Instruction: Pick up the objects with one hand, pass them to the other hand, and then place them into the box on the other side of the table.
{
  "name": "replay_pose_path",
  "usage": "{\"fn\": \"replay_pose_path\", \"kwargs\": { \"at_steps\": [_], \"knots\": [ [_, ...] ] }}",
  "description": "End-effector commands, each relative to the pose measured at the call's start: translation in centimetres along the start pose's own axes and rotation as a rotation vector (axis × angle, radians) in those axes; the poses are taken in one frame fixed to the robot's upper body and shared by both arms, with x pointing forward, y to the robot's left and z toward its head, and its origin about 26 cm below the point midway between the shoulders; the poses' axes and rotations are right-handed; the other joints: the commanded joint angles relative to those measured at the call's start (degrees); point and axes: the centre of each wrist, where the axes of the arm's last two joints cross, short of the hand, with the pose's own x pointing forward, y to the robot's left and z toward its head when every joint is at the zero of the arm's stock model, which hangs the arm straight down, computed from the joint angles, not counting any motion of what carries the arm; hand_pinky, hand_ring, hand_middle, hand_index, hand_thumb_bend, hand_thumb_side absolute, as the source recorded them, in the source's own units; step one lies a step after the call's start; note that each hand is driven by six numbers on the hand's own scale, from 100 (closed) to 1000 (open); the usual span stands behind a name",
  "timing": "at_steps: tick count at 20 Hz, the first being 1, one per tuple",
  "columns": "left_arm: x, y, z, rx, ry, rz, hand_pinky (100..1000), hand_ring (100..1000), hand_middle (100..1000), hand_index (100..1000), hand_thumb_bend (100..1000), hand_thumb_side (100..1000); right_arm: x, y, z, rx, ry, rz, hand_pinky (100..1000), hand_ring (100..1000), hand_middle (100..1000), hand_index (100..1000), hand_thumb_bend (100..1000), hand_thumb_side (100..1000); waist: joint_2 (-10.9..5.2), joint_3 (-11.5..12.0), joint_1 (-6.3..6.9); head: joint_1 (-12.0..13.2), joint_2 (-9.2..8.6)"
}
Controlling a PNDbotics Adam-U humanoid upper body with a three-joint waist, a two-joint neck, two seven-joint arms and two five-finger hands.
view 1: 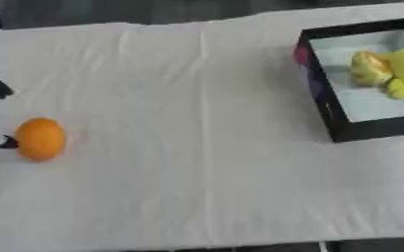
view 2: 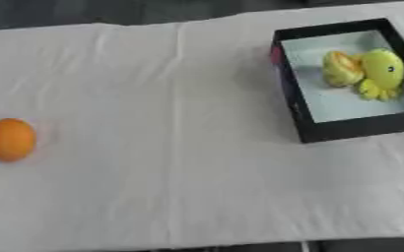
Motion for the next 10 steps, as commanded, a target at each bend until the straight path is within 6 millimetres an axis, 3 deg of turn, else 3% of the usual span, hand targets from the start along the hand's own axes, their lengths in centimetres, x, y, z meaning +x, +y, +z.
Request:
{"fn": "replay_pose_path", "kwargs": {
  "at_steps": [1,4,7,10],
  "knots": [
    [0.0,0.4,-0.9,0.006,0.026,-0.036,845,835,769,807,685,100,0.9,-0.9,0.0,-0.014,-0.023,0.016,891,889,881,899,100,513,-1.41,-0.1,-0.21,0.2,-0.29],
    [0.3,-0.2,-2.3,-0.008,0.048,-0.081,847,839,782,818,738,100,0.8,-0.7,0.0,-0.008,-0.017,0.008,891,887,877,895,100,522,-1.4,-0.2,-0.22,0.4,-0.17],
    [0.4,-0.8,-3.6,-0.023,0.076,-0.142,847,838,778,810,717,100,0.7,-0.5,0.0,-0.002,-0.014,0.003,891,886,876,895,100,525,-1.39,-0.3,-0.24,0.6,-0.26],
    [0.4,-1.1,-4.2,-0.041,0.084,-0.189,847,839,778,791,595,100,0.5,-0.5,0.0,-0.005,-0.008,0.004,890,884,874,893,100,539,-1.34,-0.4,-0.21,0.7,-0.3]
  ]
}}
